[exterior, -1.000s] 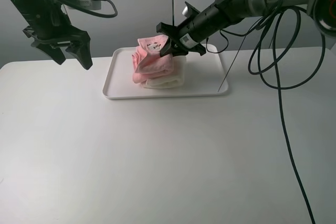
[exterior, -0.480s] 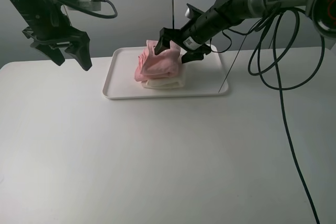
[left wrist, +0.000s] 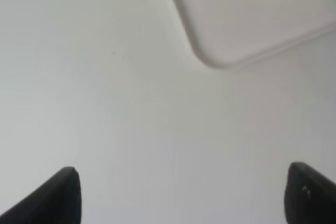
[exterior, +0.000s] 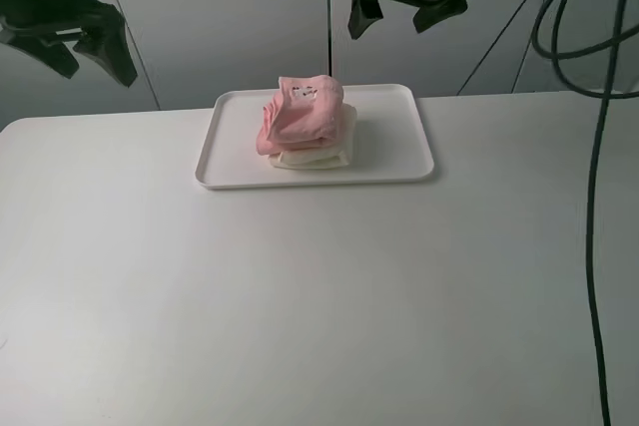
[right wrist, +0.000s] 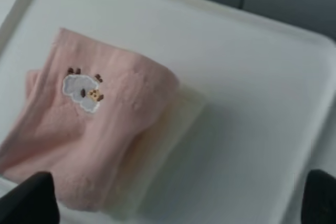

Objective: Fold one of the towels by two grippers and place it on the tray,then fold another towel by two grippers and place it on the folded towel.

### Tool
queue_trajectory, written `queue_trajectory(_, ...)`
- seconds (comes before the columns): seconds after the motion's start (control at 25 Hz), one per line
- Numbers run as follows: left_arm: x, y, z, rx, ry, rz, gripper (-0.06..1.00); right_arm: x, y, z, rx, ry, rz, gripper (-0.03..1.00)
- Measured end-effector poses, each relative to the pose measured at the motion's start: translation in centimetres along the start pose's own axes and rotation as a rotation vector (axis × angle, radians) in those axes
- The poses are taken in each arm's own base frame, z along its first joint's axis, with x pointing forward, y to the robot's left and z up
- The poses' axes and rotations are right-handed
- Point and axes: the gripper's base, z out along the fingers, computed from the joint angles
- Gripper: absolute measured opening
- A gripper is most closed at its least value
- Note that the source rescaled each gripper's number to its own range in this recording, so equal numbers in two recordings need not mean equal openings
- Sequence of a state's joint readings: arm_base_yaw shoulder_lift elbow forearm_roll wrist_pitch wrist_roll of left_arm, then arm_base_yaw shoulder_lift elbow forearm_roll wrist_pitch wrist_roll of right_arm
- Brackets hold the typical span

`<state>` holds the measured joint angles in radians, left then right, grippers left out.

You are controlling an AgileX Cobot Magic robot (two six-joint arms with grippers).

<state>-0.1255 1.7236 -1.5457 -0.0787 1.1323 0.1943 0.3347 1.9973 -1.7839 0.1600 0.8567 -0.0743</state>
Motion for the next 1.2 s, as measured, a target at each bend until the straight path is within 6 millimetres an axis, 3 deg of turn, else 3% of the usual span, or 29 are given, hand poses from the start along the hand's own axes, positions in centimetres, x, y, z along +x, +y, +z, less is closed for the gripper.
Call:
queue_trajectory(0.12,2.5,1.4,-2.2,-0.014,-0.056,-0.072,0.99,1.9,-0.5,-4.6,0.101,-0.049,-0.047,1.0)
queue_trajectory(0.24,6.7,1.4,-3.5,-0.037,-0.081,-0.106,0.99,6.1,-0.6,-7.8,0.134,-0.036,-0.06,1.0)
queue_trajectory(0.36,11.0,0.5,-5.3,-0.072,-0.141,-0.101,0.99,11.1,-0.4,-10.7,0.134,-0.021,-0.049,1.0)
queue_trajectory(0.6,18.8,-1.8,-8.6,-0.111,-0.284,-0.1,0.99,19.1,0.1,-16.9,0.136,-0.079,-0.045,1.0)
queue_trajectory(0.88,25.7,-3.4,-11.2,-0.17,-0.382,-0.166,0.99,26.4,0.5,-21.7,0.137,-0.142,-0.046,1.0)
queue_trajectory(1.2,30.7,-4.5,-10.7,-0.189,-0.434,-0.198,0.99,31.8,0.6,-23.7,0.135,-0.228,-0.042,1.0)
